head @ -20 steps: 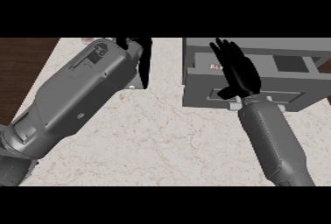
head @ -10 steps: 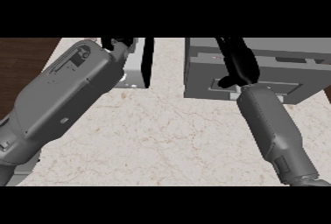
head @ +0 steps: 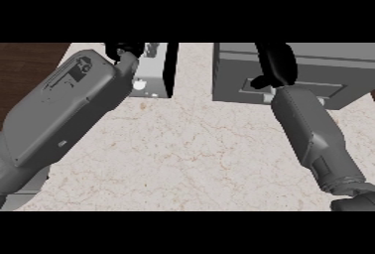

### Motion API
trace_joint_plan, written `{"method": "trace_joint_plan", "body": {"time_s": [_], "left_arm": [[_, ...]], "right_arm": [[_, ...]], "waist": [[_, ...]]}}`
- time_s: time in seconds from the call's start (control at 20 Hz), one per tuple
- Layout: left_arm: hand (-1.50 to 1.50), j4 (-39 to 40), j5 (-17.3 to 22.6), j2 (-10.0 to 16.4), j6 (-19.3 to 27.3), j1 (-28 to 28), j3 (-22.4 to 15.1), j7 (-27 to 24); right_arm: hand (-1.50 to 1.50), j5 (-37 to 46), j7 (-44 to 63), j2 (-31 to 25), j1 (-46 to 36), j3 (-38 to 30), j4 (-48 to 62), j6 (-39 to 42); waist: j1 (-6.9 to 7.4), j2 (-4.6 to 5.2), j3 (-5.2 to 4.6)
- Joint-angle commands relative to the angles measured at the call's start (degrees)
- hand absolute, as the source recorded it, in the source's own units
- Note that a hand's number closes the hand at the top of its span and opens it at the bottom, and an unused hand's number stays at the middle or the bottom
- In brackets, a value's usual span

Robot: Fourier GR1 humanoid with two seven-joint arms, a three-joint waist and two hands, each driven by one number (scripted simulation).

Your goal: Pick up the can, place it into the drawer and close the drawer

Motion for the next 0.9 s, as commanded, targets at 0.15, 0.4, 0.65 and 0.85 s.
{"method": "trace_joint_plan", "body": {"time_s": [0.15,0.4,0.65,0.85], "left_arm": [[-1.50,-2.9,-1.2,1.1,1.3,0.1,0.3,2.3],[-1.50,-5.2,-1.3,4.8,-1.2,0.7,0.6,4.6],[-1.50,-6.8,-1.4,5.8,-1.6,1.2,1.5,5.2],[-1.50,-8.9,-1.8,4.2,-0.1,3.0,0.3,5.2]], "right_arm": [[-1.50,0.8,2.6,-1.8,-8.3,-1.9,7.1,-1.7],[-1.50,0.3,1.6,-5.0,-10.2,-3.1,9.7,-1.0],[-1.50,0.9,3.4,-4.3,-14.0,-3.0,11.1,0.3],[-1.50,-7.1,-6.5,-2.9,-15.5,-9.1,11.4,7.1]], "waist": [[1.09,0.83,0.36],[1.65,0.96,0.39],[2.14,0.98,0.35],[2.49,1.01,0.51]]}}
